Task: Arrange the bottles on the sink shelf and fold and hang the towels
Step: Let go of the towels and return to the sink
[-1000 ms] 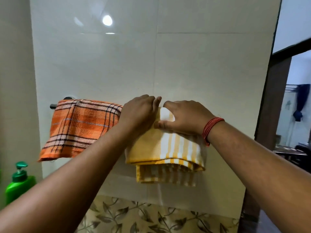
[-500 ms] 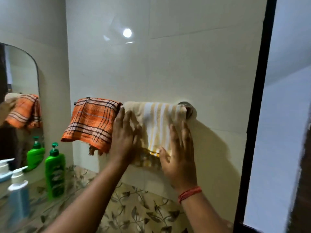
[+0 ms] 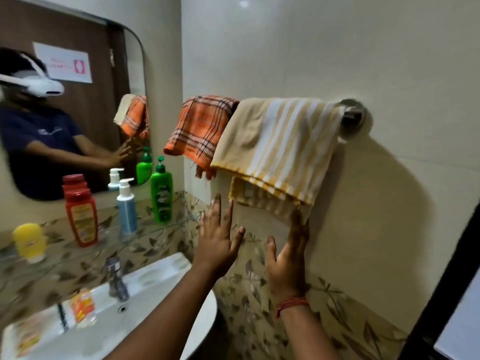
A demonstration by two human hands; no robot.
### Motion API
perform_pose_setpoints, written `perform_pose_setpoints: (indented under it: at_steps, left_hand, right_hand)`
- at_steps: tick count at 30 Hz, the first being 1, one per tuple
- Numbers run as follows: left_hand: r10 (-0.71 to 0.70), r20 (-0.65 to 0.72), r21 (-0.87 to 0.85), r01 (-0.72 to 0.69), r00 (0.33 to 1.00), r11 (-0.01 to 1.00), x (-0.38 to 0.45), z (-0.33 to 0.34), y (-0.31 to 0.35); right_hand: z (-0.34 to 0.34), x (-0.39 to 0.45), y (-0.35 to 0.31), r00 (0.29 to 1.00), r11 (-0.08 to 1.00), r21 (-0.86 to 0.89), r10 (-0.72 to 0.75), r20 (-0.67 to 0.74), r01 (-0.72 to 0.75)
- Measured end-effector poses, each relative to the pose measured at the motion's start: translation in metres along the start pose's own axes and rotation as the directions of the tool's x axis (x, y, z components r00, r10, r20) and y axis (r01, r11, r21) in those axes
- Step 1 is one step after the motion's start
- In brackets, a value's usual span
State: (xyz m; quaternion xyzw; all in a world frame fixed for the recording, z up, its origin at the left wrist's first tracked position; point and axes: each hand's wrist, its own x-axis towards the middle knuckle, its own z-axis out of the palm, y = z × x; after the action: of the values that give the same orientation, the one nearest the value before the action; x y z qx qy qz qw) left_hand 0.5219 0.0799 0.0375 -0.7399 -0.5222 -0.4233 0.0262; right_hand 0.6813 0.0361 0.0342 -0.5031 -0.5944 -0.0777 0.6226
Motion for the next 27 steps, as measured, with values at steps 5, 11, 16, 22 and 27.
perform_pose_setpoints:
  at_steps: [5, 11, 16, 22, 27]
  left_hand:
    - [-0.124, 0.104, 0.212, 0.100, 0.987, 0.972, -0.045, 0.002, -0.048]
    - [-0.372, 0.257, 0.428, 0.240, 0.892, 0.871, -0.128, 0.000, -0.120]
    - [-0.562, 0.295, 0.548, 0.345, 0.772, 0.762, -0.199, -0.019, -0.179]
    - [-0.726, 0.270, 0.614, 0.468, 0.633, 0.636, -0.240, -0.041, -0.265]
    - [-0.783, 0.219, 0.654, 0.508, 0.583, 0.561, -0.251, -0.048, -0.337]
  right_hand:
    - [0.046, -0.046, 0.018, 0.971, 0.999, -0.029, 0.025, 0.238, -0.019]
    - [0.113, -0.128, 0.021, 0.767, 0.981, -0.168, 0.180, 0.615, -0.096]
    - [0.173, -0.190, 0.000, 0.534, 0.981, -0.192, 0.153, 0.832, 0.018]
    - [0.249, -0.233, -0.045, 0.264, 0.988, -0.030, -0.011, 0.965, 0.151]
    - [0.319, -0.260, -0.069, 0.134, 0.977, 0.085, -0.112, 0.985, 0.193]
